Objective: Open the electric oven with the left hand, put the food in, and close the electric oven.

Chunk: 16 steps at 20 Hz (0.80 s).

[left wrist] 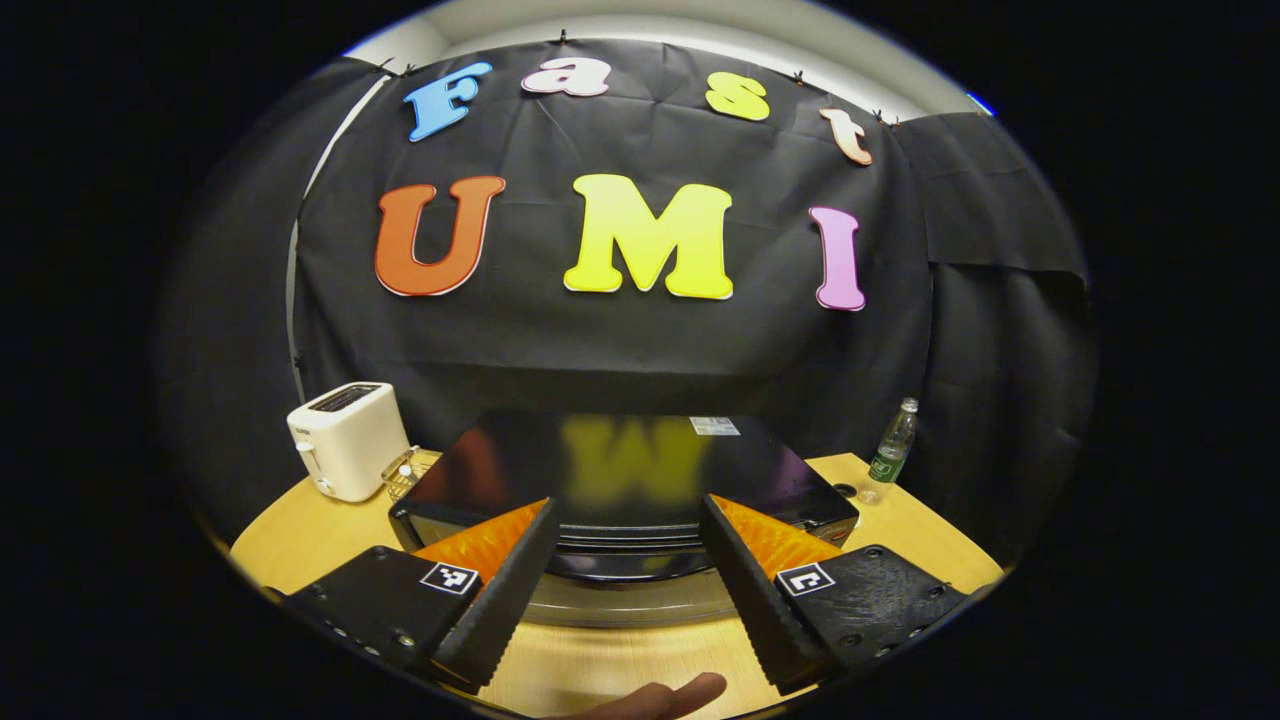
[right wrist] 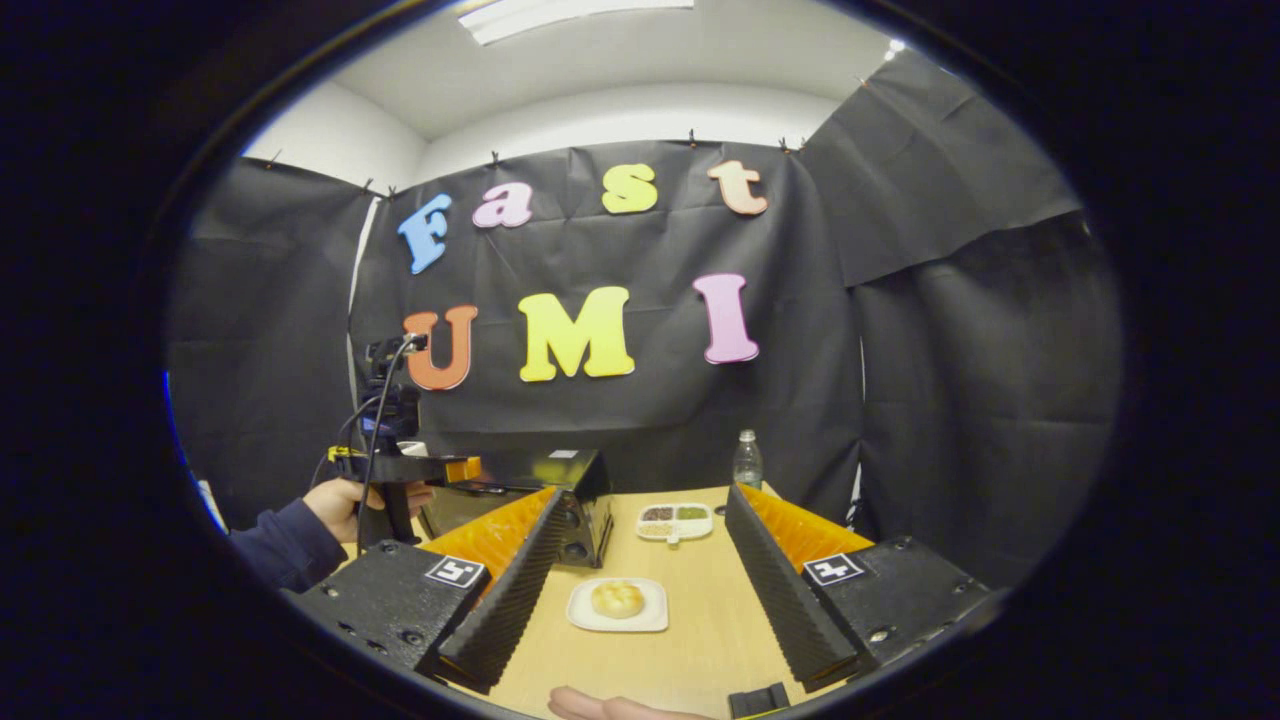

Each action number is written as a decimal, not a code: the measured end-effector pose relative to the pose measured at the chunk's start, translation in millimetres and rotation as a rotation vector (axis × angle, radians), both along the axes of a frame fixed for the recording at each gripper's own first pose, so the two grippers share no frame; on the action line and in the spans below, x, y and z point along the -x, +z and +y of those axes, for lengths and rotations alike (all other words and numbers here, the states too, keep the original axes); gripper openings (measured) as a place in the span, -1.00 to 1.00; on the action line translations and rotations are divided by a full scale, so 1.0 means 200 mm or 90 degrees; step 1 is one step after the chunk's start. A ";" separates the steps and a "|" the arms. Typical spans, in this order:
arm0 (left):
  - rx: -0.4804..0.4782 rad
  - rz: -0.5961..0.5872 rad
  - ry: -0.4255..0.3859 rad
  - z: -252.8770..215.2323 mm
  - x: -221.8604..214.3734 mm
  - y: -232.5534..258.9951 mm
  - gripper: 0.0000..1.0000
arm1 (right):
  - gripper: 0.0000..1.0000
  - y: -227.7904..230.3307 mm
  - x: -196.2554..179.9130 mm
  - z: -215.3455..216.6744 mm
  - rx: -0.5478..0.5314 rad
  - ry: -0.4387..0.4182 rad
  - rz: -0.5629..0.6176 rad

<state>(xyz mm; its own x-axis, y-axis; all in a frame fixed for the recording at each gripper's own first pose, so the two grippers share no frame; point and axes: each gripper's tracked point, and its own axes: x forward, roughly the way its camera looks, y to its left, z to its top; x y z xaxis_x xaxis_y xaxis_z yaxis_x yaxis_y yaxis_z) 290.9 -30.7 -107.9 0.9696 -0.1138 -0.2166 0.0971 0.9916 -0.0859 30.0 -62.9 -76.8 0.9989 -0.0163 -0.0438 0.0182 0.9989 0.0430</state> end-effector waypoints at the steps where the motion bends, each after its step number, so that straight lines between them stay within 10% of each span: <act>1: 0.000 0.014 -0.002 -0.02 -0.01 -0.03 0.66 | 0.96 0.00 0.01 -0.01 0.004 -0.001 0.001; 16: -0.058 0.092 0.052 0.05 0.15 -0.14 0.94 | 0.96 0.03 0.15 -0.04 0.028 0.015 -0.020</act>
<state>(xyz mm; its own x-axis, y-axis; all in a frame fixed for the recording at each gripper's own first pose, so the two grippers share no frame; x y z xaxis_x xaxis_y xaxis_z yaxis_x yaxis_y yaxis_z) 260.6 -19.9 -135.1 0.9327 -0.0098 -0.3605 0.0095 1.0000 -0.0026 -0.5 -70.5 -69.8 0.9999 0.0058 -0.0127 -0.0058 1.0000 -0.0004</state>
